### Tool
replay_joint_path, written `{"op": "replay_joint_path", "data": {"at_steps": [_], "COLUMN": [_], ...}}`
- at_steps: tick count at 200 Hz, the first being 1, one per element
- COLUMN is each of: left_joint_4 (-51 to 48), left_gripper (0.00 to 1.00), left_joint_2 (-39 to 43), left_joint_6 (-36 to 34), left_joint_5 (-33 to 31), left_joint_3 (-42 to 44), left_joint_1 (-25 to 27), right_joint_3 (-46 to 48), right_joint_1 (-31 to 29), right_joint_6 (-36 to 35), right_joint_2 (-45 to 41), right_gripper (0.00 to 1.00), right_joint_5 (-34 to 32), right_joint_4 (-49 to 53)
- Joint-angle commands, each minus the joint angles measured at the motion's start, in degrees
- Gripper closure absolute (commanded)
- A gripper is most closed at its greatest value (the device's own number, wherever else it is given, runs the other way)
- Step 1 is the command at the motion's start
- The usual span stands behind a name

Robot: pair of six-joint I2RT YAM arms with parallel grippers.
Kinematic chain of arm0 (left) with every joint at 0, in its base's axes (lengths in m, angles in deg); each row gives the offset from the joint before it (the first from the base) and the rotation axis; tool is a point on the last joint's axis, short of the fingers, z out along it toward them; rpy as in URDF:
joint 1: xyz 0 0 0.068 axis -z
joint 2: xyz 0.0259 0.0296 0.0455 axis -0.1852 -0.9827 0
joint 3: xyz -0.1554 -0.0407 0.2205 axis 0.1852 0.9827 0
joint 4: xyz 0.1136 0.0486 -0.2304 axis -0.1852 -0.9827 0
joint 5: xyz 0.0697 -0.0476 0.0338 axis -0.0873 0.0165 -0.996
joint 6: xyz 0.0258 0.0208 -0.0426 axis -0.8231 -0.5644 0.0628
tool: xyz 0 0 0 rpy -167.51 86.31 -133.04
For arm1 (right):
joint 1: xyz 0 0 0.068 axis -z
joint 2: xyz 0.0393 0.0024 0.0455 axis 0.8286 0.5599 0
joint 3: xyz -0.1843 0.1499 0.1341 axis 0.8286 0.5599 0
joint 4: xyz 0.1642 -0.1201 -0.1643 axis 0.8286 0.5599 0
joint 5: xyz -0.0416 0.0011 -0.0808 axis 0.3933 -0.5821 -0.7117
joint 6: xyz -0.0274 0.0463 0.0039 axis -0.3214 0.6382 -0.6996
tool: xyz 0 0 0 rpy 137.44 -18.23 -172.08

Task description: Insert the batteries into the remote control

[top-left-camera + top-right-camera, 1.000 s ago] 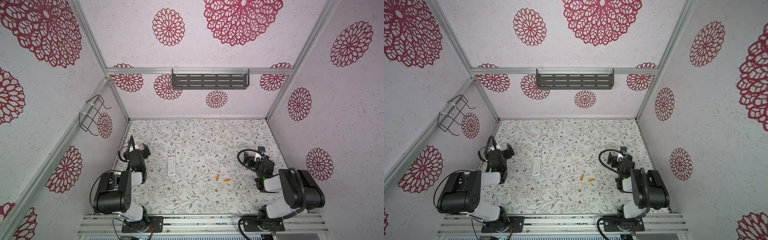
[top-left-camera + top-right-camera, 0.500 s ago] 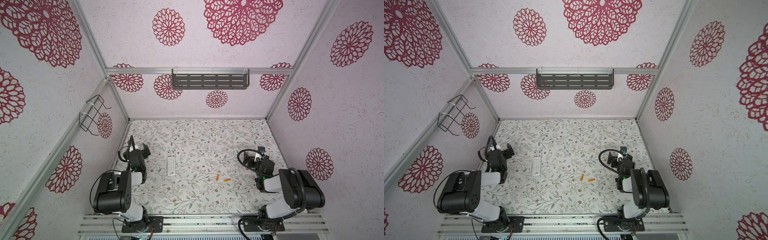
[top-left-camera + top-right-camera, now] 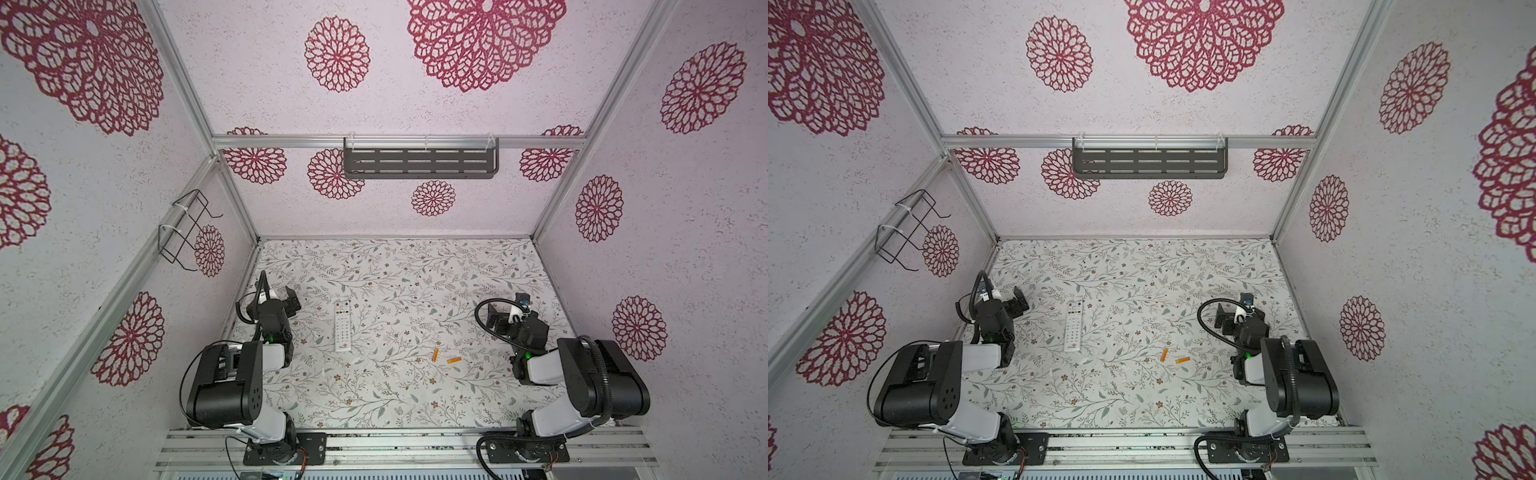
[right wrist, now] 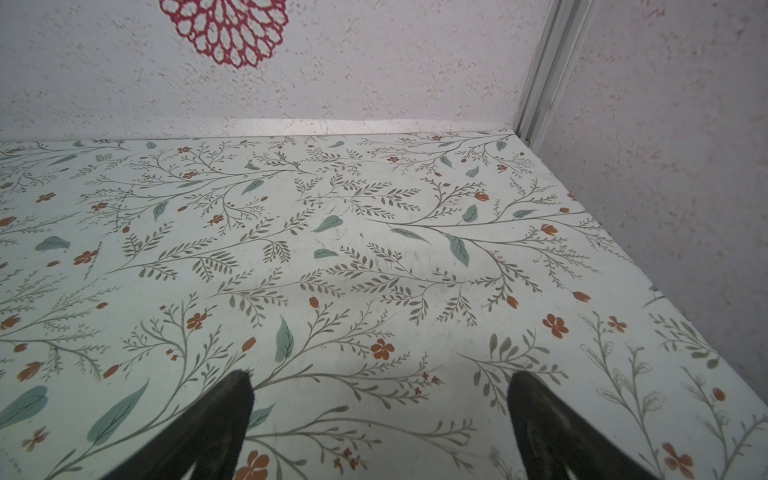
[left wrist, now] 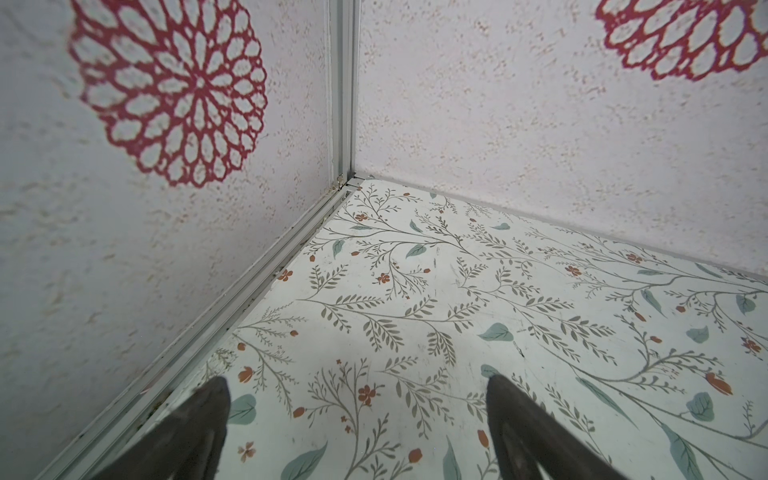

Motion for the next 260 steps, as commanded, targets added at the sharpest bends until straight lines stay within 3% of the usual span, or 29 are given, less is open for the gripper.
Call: {"op": "replay_joint_path", "data": {"at_steps": [1, 170, 207, 242, 260], "left_joint_4": [1.76, 1.82, -9.50, -22.92, -34.14], "left_gripper": [0.03, 0.03, 0.03, 0.03, 0.03], "left_joint_2": [-0.33, -0.04, 6.53, 13.96, 17.65], "left_joint_6": [-1.17, -0.93, -0.12, 2.07, 5.21], "left_joint_5": [0.08, -0.67, -0.85, 0.08, 0.59], "left_joint_3": [0.68, 0.78, -1.89, -5.57, -10.40], "left_joint_1": [0.11, 0.16, 0.03, 0.11, 0.11], "right_joint_3": [-0.83, -0.74, -2.91, -5.23, -9.21], "right_joint_1": [0.06, 0.06, 0.06, -0.72, -1.49], "right_joint_6": [-0.75, -0.64, 2.38, 1.88, 9.19], "right_joint_2": [-1.21, -1.30, -7.12, -14.84, -19.63], "right_gripper": [0.01, 0.01, 0.01, 0.01, 0.01], "right_joint_5": [0.58, 0.59, -6.89, -4.72, -8.40], "right_joint_4": [-2.12, -2.24, 7.04, 17.97, 29.45]}}
